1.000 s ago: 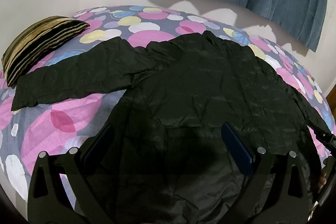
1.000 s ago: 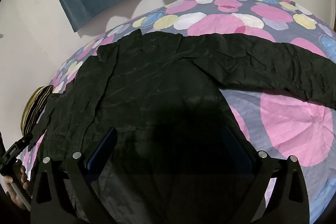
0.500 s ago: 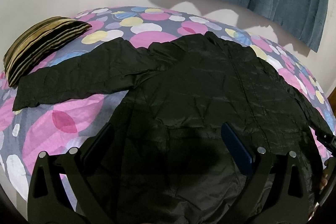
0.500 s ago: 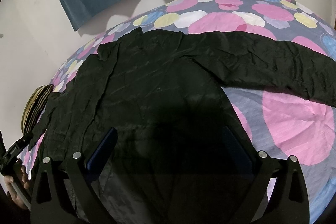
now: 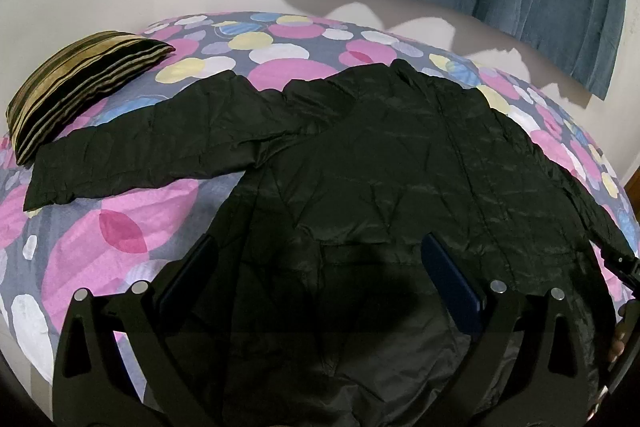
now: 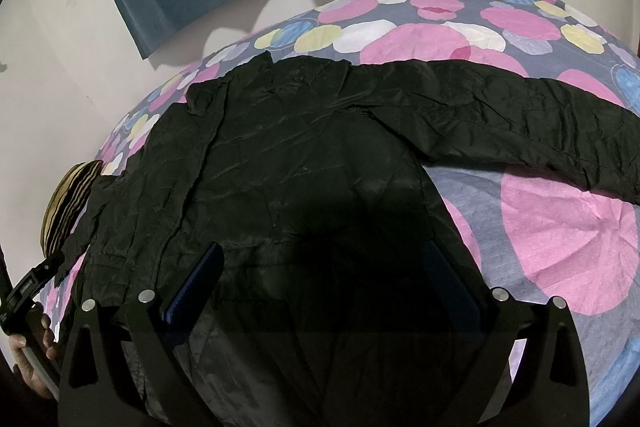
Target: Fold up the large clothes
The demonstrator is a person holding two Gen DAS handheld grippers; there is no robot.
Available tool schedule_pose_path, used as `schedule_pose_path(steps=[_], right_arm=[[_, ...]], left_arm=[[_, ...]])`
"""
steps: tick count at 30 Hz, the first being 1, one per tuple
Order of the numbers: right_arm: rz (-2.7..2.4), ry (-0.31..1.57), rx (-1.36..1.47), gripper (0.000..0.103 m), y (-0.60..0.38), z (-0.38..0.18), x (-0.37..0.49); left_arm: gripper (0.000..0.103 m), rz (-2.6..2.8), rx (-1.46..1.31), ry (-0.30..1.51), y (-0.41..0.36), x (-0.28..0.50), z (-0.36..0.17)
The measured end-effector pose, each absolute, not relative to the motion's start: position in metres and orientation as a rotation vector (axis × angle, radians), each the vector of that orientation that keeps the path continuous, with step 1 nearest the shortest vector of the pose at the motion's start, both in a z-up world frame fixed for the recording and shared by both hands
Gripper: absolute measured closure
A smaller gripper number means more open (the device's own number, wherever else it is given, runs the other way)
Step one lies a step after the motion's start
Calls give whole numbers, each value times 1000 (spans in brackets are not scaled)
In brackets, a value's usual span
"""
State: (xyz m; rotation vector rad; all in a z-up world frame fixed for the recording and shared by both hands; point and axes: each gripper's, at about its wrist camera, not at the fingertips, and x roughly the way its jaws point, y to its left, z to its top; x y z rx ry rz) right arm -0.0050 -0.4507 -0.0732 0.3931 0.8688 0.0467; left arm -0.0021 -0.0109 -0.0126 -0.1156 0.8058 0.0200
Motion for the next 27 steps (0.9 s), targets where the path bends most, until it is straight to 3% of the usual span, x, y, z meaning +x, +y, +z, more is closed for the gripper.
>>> schedule_pose_path(steps=[20, 27], right_arm=[[52, 859, 411, 4, -453, -70, -5], [-19, 808, 529, 4, -512, -63, -9]], left_arm=[[2, 23, -158, 842, 4, 7, -23], [2, 39, -203, 818, 21, 9, -24]])
